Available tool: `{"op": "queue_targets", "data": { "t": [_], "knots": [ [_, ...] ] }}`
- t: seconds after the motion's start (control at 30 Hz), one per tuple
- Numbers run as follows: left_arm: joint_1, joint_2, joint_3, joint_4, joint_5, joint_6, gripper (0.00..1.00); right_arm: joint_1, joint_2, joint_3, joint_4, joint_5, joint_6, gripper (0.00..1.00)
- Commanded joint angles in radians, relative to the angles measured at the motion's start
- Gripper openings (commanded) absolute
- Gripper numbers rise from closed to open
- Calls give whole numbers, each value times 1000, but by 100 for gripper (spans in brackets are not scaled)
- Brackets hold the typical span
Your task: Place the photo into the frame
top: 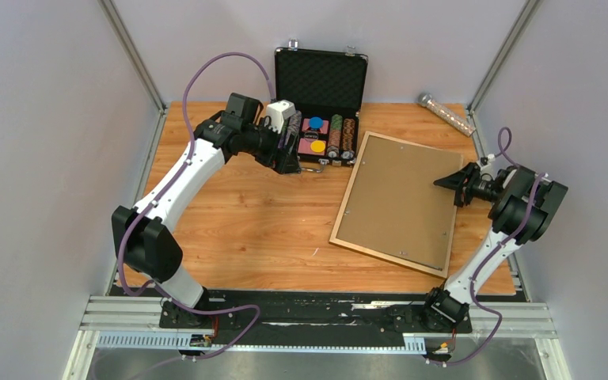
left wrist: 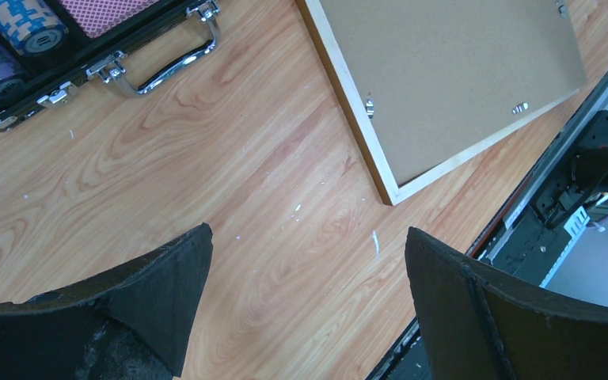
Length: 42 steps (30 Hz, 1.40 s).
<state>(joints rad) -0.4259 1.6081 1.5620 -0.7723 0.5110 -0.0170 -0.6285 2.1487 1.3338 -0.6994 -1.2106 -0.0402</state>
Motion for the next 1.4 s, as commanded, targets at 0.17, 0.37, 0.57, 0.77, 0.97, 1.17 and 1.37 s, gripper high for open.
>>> {"op": "queue_targets", "data": {
  "t": [0.17,0.37,0.57,0.77,0.97,1.17,1.37],
  "knots": [
    [-8,-23,2,21,9,11,98,15,-158,-31,34,144,14,60],
    [-10,-5,-1,16,12,16,98,37,-241,-50,31,262,17,65],
    [-19,23,-12,29,13,16,99,69,-285,-65,26,360,7,69],
    [-23,43,-12,43,23,36,100,101,-256,-47,21,409,6,70],
    [-28,50,-13,52,25,35,100,134,-243,-11,8,479,2,70],
    [-37,59,-22,71,19,37,100,165,-253,16,-28,547,-11,71],
    [-49,75,-25,81,13,44,100,177,-282,15,-51,619,-18,73]
  ]
}}
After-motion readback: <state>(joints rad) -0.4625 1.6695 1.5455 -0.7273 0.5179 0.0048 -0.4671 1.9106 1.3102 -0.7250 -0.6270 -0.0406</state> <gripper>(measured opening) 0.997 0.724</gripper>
